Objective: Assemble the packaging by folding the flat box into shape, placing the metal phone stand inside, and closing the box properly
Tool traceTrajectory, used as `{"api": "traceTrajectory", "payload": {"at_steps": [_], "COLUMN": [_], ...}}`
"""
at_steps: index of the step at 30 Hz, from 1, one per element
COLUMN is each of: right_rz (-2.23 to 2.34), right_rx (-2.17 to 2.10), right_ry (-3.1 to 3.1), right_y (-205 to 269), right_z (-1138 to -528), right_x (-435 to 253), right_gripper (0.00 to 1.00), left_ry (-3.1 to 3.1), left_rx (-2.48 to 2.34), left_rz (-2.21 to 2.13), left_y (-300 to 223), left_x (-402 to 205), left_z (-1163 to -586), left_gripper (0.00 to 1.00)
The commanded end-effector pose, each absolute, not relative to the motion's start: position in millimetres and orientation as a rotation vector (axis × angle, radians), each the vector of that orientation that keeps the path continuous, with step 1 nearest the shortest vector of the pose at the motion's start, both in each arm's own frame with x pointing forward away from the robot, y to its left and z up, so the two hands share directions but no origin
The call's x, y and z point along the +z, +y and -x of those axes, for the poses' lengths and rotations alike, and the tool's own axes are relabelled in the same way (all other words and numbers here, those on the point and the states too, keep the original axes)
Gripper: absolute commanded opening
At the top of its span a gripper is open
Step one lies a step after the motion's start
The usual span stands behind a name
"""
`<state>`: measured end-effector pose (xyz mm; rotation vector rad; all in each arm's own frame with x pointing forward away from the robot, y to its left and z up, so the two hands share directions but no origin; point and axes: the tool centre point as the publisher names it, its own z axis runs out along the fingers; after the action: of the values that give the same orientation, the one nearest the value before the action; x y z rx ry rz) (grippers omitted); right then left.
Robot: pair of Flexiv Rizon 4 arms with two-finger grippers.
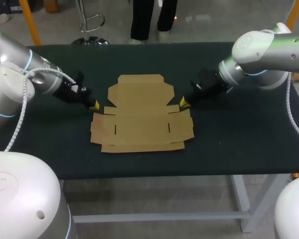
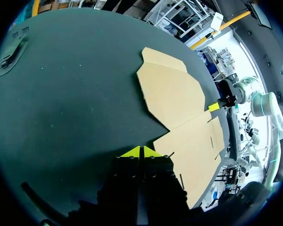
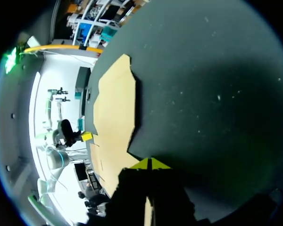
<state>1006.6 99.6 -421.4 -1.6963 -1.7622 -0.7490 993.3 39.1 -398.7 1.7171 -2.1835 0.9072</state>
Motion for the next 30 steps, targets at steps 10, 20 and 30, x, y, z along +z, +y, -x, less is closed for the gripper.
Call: {"api": "traceTrajectory", "payload": {"at_steps": [10, 20, 30], "right_rz": [1.765, 1.754, 1.744], "right_rx": [-0.762, -0.784, -0.794], "right_ry": [-1.718, -1.707, -1.712], "right_y": [105.9, 108.2, 108.9], "right_z": [-999.7, -1001.9, -1004.0], "right_x": [-425.7, -428.3, -426.4], "right_gripper": [0.00, 0.00, 0.00], "left_ry": [-2.181, -2.185, -2.175], "left_rx": [0.896, 0.881, 0.869], "left_rz": [-1.695, -1.680, -1.662], "left_y": [38.1, 36.2, 31.1], "left_x": [-403.3, -406.1, -408.2], "left_z": [-998.7, -1001.5, -1000.3], "left_gripper": [0.00, 0.00, 0.00]}}
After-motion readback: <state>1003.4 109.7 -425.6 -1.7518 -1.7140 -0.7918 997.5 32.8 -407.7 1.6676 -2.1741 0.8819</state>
